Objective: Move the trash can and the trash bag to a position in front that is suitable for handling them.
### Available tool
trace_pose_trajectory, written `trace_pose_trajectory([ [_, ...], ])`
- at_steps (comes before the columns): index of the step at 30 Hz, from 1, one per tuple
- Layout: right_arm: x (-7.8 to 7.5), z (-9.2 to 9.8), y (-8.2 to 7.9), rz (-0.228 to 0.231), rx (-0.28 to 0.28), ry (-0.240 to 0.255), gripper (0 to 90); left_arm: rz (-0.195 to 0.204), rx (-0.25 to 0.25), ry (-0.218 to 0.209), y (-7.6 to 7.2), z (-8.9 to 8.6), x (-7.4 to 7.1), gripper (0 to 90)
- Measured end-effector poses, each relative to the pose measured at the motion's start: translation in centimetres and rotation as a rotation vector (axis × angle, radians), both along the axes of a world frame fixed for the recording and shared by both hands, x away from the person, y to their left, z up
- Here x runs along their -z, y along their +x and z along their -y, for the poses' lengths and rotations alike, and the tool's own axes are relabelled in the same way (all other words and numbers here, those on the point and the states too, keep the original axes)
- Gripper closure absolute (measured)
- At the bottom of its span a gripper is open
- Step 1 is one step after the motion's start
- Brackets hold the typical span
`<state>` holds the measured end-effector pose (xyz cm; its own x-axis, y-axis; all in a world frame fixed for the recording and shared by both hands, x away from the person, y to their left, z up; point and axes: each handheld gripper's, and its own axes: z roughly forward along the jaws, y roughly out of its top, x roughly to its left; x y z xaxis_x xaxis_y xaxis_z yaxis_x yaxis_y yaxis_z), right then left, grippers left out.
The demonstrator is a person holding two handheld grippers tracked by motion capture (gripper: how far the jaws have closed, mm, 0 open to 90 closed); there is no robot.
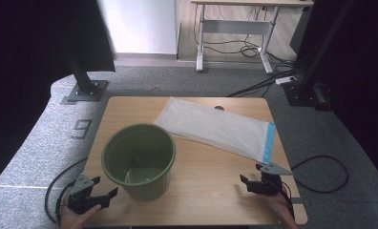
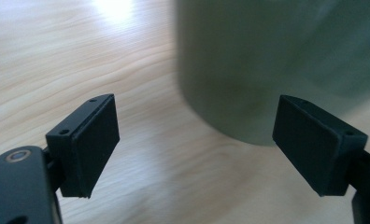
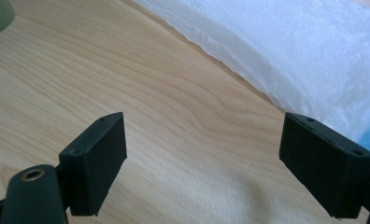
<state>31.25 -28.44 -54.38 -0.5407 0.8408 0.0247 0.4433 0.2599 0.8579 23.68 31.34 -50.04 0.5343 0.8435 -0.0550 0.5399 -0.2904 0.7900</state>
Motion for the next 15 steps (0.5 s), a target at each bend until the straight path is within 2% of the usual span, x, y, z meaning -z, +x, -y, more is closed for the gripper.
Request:
trace_pose_trajectory([
  [1, -0.1, -0.1, 0.1, 0.011, 0.000, 0.000, 15.2, 0.014, 0.048, 0.025, -0.4, 0.4, -0.1, 14.5],
  [3, -0.7, -0.5, 0.0, 0.072, -0.016, 0.008, 16.5, 0.021, 0.112, 0.045, -0.9, 1.3, -0.2, 14.2],
  [4, -0.7, -0.5, 0.0, 0.072, -0.016, 0.008, 16.5, 0.021, 0.112, 0.045, -0.9, 1.3, -0.2, 14.2],
  [5, -0.9, -0.7, -0.1, 0.089, -0.026, 0.006, 16.5, 0.021, 0.134, 0.045, -0.7, 1.9, -0.2, 14.0],
  [9, -0.8, -0.6, -0.5, 0.084, -0.026, -0.011, 16.5, 0.017, 0.171, 0.042, 0.1, 3.0, -0.2, 13.7],
  [11, -0.7, -0.4, -0.7, 0.080, -0.018, -0.009, 16.5, 0.011, 0.203, 0.034, 0.6, 3.5, -0.2, 12.3],
  [13, -0.7, -0.2, -0.9, 0.077, -0.007, -0.005, 17.3, 0.007, 0.213, 0.041, 1.1, 3.8, -0.2, 9.3],
  [15, -0.7, 0.1, -1.4, 0.093, 0.005, -0.011, 19.1, 0.014, 0.233, 0.039, 1.7, 4.1, -0.2, 10.3],
])
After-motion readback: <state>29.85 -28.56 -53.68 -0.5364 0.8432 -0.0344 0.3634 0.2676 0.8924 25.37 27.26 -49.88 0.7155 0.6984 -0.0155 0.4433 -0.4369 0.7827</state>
